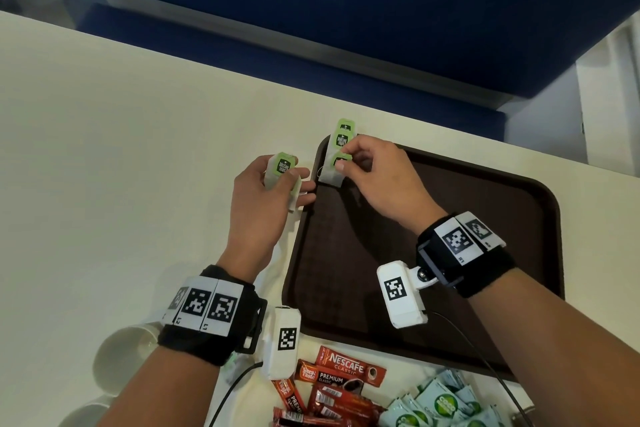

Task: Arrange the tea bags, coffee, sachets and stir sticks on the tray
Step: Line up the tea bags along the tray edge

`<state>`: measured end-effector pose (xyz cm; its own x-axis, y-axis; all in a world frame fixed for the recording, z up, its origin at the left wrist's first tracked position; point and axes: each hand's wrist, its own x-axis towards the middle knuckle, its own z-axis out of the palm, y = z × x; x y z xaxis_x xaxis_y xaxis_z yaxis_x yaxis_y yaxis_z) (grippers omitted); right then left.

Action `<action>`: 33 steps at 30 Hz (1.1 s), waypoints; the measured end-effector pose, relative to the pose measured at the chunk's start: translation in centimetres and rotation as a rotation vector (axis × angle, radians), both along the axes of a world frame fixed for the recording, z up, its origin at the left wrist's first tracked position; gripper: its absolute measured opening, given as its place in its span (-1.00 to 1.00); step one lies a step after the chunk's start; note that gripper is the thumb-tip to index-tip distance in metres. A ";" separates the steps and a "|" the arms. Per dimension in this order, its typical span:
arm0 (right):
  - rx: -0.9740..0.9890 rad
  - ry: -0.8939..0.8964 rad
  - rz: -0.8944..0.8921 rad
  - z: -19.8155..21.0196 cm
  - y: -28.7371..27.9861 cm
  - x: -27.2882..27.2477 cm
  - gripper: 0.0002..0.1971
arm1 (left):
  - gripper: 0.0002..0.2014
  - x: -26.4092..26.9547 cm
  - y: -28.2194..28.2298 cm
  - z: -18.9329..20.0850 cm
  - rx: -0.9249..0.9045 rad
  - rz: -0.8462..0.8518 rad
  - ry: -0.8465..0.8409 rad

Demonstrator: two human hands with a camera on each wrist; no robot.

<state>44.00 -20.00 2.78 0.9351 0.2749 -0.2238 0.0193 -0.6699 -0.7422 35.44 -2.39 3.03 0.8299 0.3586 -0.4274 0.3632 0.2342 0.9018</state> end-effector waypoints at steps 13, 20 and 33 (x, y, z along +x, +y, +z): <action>-0.065 -0.168 -0.069 -1.2 0.8 0.8 -0.80 | -0.78 -0.2 0.1 -0.1 0.002 -0.020 0.041; 0.135 -0.108 -0.074 0.8 0.7 -0.8 -0.83 | -0.82 -0.5 -0.4 0.6 -0.001 -0.112 -0.002; 0.359 0.198 -0.061 2.0 -0.7 -1.4 -0.92 | -0.74 -0.7 -1.0 1.3 -0.048 -0.248 0.010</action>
